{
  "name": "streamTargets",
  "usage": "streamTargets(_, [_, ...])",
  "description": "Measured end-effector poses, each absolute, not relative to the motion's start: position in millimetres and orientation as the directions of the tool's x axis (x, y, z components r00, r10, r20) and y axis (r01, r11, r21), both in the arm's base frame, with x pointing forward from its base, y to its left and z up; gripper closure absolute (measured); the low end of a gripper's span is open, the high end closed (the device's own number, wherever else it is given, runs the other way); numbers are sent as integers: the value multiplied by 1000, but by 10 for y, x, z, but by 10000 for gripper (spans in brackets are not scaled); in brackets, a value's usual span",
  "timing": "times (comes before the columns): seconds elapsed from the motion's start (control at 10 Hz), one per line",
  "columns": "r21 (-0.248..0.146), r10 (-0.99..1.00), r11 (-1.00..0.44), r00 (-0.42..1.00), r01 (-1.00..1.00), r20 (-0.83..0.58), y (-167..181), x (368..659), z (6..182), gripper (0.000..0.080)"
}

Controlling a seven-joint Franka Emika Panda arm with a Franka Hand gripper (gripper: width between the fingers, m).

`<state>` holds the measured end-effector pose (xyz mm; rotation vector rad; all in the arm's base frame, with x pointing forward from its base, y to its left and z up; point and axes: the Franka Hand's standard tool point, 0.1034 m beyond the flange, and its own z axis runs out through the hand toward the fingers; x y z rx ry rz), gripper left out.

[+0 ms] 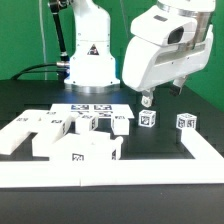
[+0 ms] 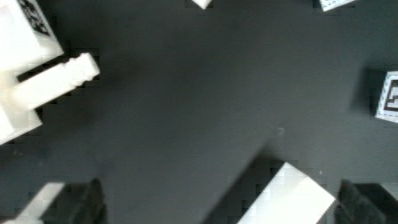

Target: Assemble chair

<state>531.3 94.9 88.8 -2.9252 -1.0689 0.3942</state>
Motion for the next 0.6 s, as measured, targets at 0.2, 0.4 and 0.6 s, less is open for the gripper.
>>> streamTargets(0.2, [-88, 634, -768, 737, 634, -233, 949, 5314, 888, 150])
streamTargets(0.4, [-88, 635, -768, 737, 634, -233, 950, 5311, 886, 150])
streamTargets(0.6, [-89, 635, -768, 737, 634, -234, 949, 5309, 885, 150])
